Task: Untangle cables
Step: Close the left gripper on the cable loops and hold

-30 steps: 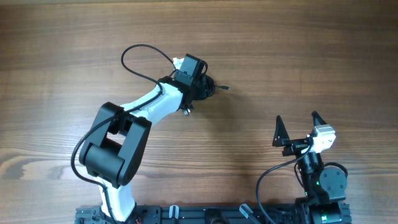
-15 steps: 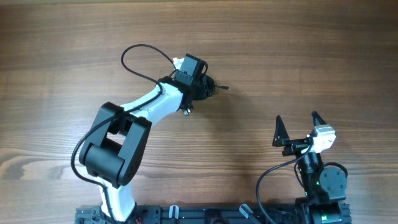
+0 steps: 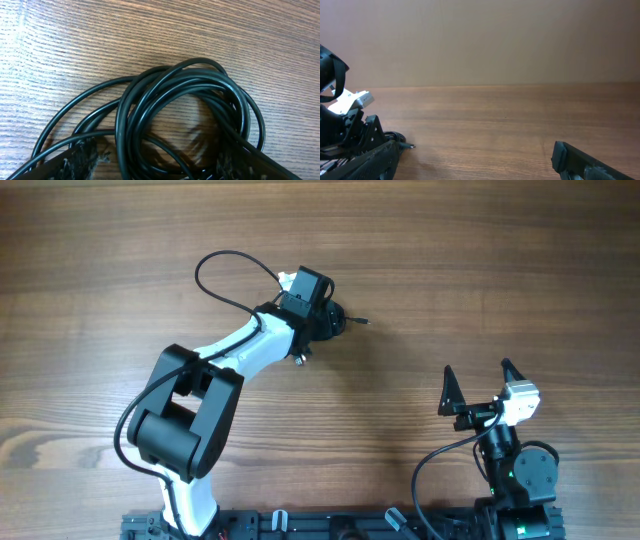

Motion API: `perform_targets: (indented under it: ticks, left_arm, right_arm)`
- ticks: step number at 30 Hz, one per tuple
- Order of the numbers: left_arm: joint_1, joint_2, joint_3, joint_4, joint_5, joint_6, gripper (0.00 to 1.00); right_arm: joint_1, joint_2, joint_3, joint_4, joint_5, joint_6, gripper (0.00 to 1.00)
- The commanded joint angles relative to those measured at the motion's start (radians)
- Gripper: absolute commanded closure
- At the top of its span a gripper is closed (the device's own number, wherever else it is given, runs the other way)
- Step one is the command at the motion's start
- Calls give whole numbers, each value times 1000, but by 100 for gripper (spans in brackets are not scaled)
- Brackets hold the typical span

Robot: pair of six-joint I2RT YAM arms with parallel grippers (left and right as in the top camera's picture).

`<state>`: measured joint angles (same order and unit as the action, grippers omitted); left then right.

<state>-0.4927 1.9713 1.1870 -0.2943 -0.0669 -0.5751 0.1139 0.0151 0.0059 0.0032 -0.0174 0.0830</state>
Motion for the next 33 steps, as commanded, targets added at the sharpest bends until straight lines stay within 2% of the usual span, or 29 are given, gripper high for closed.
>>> perform_targets:
  ticks: [1, 3, 6, 10, 15, 24, 26, 30, 33]
  left_arm:
    - [0, 12, 5, 41, -13, 17, 31]
    - [2, 4, 5, 83, -13, 55, 40]
    - [14, -13, 5, 105, -11, 62, 44]
    - [19, -13, 5, 96, 60, 63, 43]
    - [19, -12, 5, 94, 62, 63, 41]
    - [19, -11, 4, 36, 61, 63, 47]
    - [19, -11, 4, 36, 61, 63, 51]
    - [19, -11, 4, 37, 28, 70, 67]
    - [20, -11, 4, 49, 9, 70, 75]
  right_arm:
    - [-7, -10, -1, 3, 17, 14, 0]
    - [-7, -10, -1, 3, 17, 14, 0]
    - [-7, -10, -1, 3, 17, 14, 0]
    - [-7, -10, -1, 3, 17, 14, 0]
    - [-7, -10, -1, 3, 17, 14, 0]
    - [-7, -10, -1, 3, 17, 14, 0]
    - [-7, -10, -1, 3, 17, 14, 0]
    - [-7, -10, -1, 3, 17, 14, 0]
    - [-7, -10, -1, 3, 17, 14, 0]
